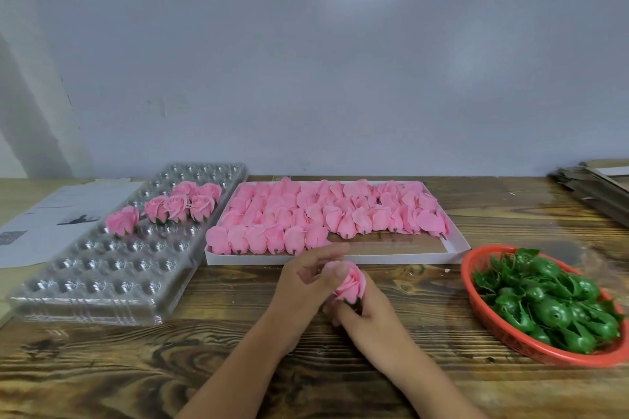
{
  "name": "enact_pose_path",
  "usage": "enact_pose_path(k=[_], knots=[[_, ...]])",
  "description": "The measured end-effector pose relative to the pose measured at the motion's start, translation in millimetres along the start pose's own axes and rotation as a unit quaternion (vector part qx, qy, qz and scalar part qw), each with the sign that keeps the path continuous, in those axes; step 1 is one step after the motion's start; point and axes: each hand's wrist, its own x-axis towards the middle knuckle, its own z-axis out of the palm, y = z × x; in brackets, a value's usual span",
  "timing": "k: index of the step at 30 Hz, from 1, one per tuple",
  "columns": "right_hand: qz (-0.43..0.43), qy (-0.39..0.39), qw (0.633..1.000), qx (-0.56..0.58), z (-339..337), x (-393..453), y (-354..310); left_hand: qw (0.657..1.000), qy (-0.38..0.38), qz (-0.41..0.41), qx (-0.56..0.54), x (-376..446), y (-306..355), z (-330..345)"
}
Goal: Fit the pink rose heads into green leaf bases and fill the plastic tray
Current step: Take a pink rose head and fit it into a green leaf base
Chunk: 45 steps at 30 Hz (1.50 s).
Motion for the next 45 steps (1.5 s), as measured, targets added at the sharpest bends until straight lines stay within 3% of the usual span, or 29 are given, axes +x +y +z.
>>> enact_pose_path(k=[7,17,28,34,37,45], knots=[[0.016,0.043,0.998,0.041,0.1,1.6,-2.9,1.0,-0.019,-0.007,-0.002,-1.2,0.7,5.0],[-0.009,0.004,1.0,0.0,1.7,2.7,-4.0,0.998,-0.019,0.063,0.019,1.5,-1.4,16.5],[0.001,0.026,1.0,-0.014,3.2,3.9,0.7,0.994,-0.052,0.032,0.088,2.1,-9.0,17.8],[-0.02,0.05,0.998,0.027,-1.0,2.9,0.0,0.998,-0.041,0.003,0.044,-0.8,-0.5,15.7],[-0.035,0.036,0.998,0.026,1.2,0.7,-0.2,1.0,-0.008,0.016,0.016,0.9,1.5,14.2],[-0.038,0.033,0.999,0.005,1.9,2.6,3.4,0.999,-0.016,0.038,0.007,2.4,-5.6,14.7]])
